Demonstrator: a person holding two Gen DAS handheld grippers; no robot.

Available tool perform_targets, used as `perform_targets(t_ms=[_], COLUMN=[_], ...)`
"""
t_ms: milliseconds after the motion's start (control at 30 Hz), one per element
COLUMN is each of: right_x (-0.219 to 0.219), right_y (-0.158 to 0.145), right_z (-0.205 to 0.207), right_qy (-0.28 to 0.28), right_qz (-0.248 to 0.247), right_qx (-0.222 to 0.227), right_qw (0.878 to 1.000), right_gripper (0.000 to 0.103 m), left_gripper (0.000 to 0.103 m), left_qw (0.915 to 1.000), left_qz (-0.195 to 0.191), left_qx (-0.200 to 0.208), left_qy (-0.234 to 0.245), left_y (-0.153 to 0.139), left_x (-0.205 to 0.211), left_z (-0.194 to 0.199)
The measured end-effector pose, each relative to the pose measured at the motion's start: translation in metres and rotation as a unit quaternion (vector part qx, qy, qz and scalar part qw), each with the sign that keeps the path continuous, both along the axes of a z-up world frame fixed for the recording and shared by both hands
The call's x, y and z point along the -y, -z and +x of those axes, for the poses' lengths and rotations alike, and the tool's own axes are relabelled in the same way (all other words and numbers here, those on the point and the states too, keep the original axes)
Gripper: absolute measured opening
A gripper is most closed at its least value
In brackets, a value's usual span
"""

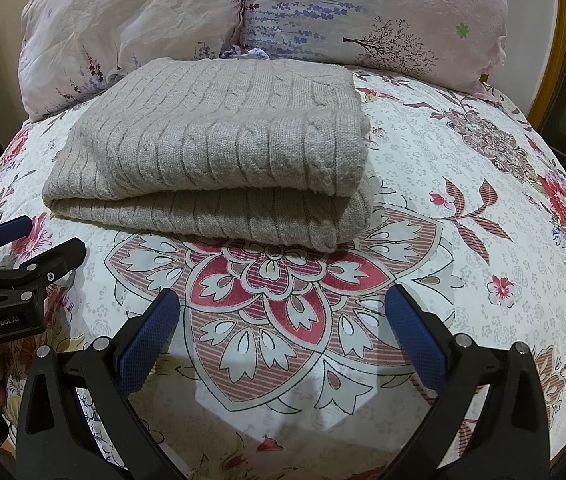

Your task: Fold small clothes

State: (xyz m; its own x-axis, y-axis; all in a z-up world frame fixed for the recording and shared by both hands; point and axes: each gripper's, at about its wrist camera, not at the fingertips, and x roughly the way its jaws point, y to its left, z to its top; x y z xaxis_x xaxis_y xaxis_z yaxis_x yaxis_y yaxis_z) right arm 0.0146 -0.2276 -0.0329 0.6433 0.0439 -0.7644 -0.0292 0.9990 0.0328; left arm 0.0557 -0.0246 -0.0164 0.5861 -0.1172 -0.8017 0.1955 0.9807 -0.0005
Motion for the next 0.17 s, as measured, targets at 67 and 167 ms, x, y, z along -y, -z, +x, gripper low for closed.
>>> perform_targets(t_ms=[67, 167], right_x=[0.0001, 0.0001], right_y=[0.0, 0.0], right_z=[-0.0001, -0.0001], right_qy=[0.0, 0.0], right_qz=[0.0, 0.0], right_qx=[0.0, 0.0], right_qw=[1.0, 1.0], right_gripper=[0.102, 0.102], left_gripper=[0.101, 0.101], left_qw=[1.0, 1.0], left_qz=[0.0, 0.0], left_qx=[0.0, 0.0], left_qy=[0.0, 0.0], left_y=[-0.0002, -0.0001], left_x=[-0.0004, -0.0001], left_z=[-0.0003, 0.0])
